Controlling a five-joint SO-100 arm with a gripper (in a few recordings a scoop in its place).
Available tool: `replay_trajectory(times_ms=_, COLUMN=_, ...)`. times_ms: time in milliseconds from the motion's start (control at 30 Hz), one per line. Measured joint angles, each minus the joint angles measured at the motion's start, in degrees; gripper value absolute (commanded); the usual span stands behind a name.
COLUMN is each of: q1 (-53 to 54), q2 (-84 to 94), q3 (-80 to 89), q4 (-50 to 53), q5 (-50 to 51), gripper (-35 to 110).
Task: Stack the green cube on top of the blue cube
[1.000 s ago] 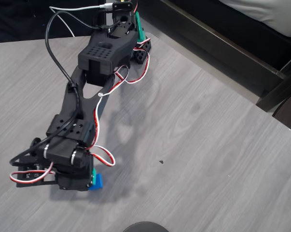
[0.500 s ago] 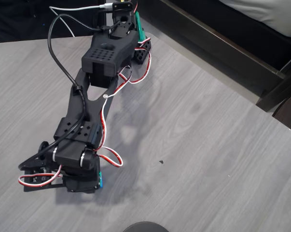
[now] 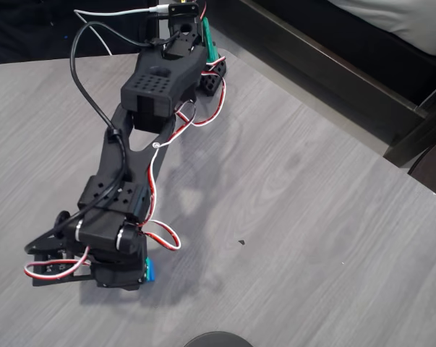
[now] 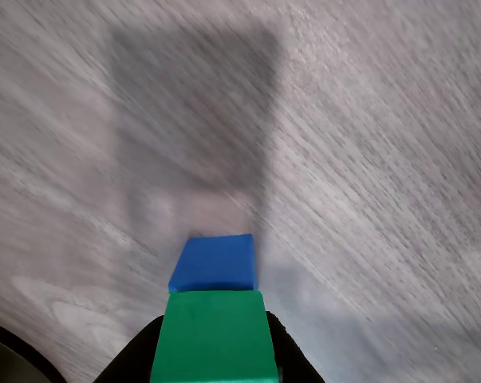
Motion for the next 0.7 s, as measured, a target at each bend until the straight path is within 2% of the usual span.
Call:
replay_trajectory(times_ms=167, q1=1.0, q2=-0.6, q3=-0.1, q4=0.1, q5=0.1, gripper=27)
replay_trajectory(times_ms=700, q1=1.3, q2=-2.7, q3=-3.5, q4=0.3, q5=-0.1, gripper=28)
